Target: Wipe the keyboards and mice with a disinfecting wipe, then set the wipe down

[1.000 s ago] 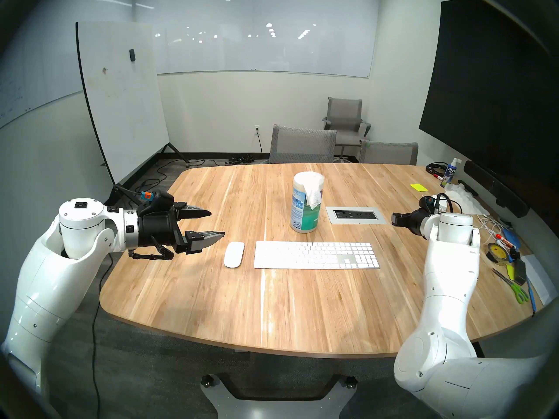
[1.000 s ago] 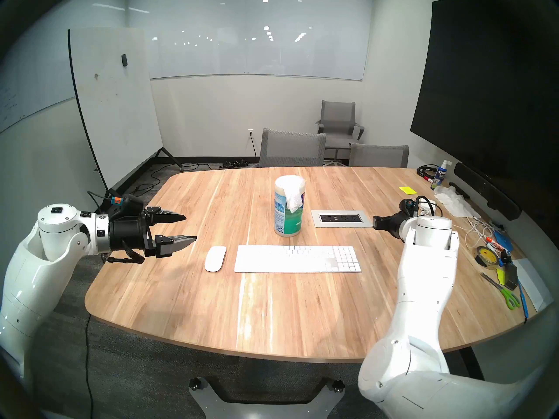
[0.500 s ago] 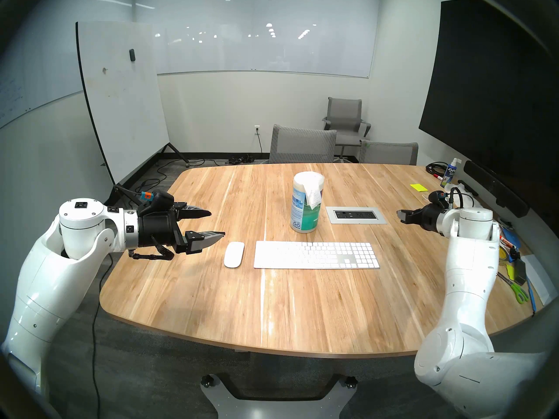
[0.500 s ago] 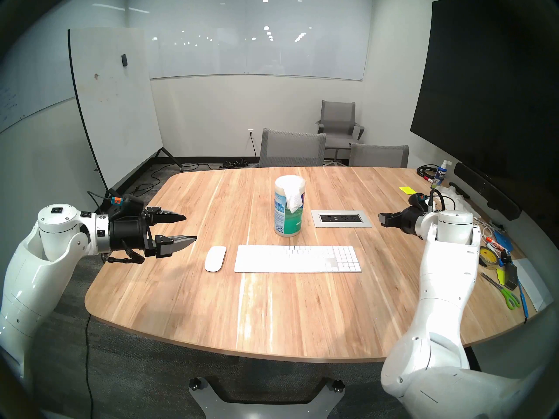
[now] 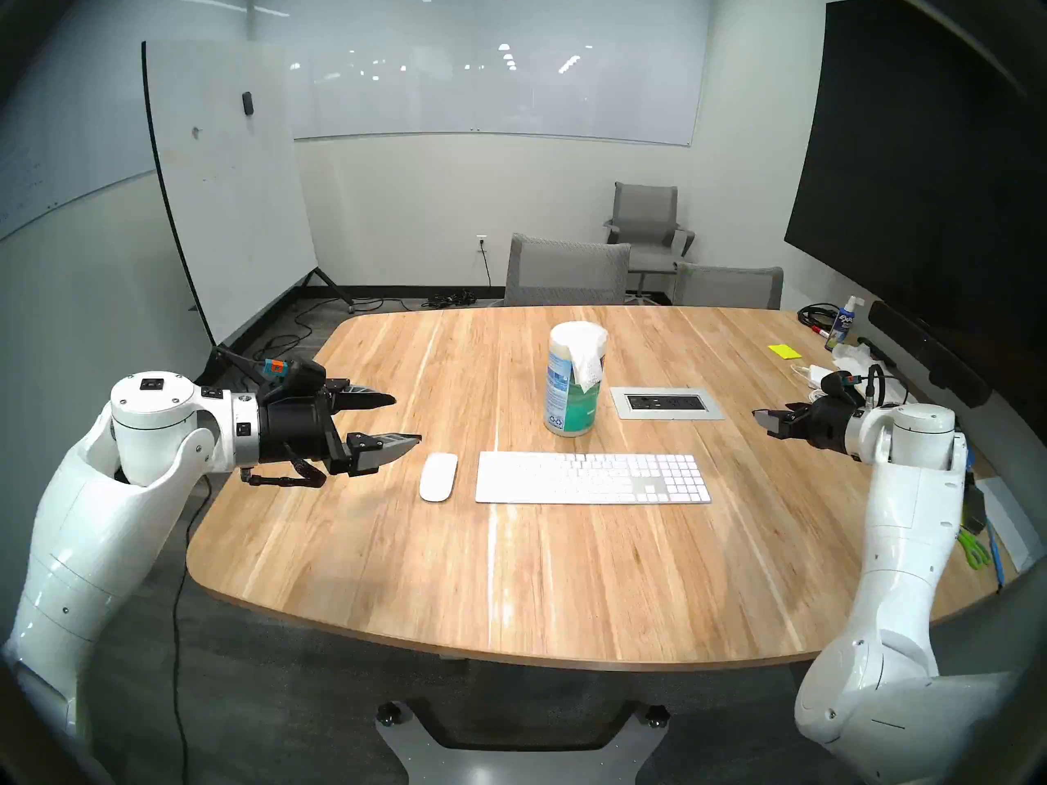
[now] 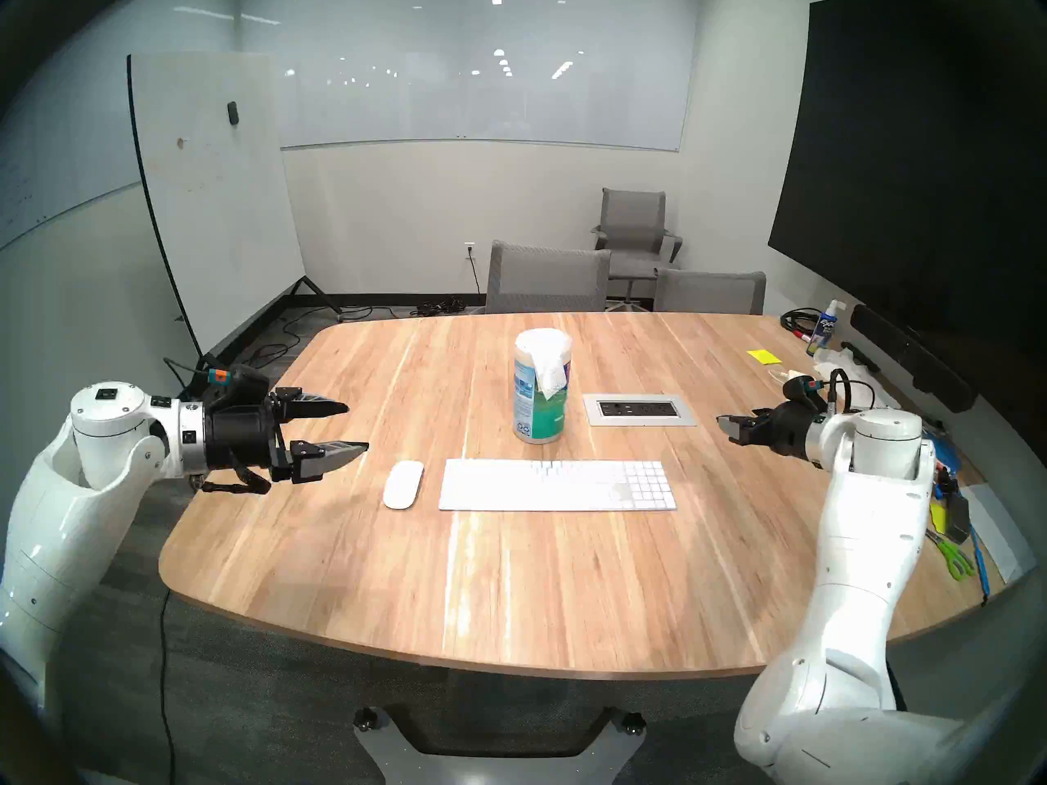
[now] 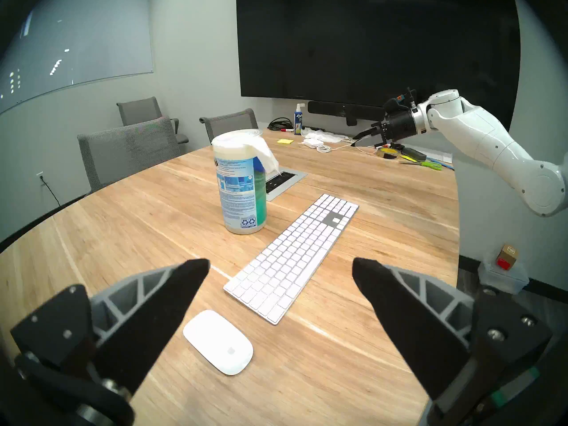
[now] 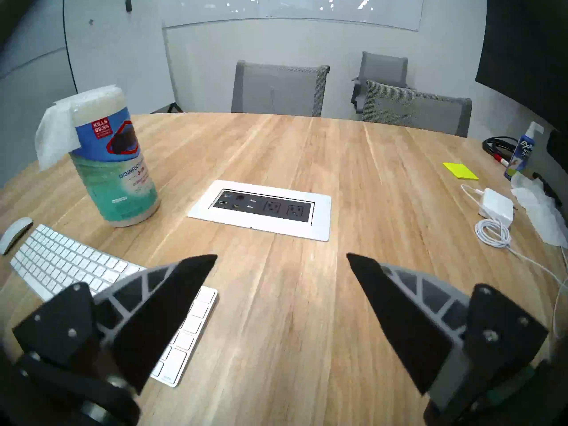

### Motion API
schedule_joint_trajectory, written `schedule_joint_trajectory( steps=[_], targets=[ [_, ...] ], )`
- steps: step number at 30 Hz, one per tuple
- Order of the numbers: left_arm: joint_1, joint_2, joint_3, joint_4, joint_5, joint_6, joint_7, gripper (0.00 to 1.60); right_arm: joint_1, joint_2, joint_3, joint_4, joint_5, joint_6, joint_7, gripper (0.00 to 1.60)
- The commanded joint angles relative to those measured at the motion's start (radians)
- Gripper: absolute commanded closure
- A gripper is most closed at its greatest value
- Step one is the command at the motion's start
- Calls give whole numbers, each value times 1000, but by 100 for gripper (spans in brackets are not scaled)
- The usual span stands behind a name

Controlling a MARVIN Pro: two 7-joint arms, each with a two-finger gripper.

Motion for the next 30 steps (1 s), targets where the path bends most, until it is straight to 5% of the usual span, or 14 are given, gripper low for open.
schedule_joint_trajectory(
  steps=[1, 30],
  targets=[
    [-1, 2, -8, -7, -3, -1, -1, 0, -25, 10, 5, -70, 13, 21, 56, 0],
    [-2, 2, -7, -6, -3, -1, -1, 0, -184, -94, -101, -308, 50, 179, 112, 0]
  ],
)
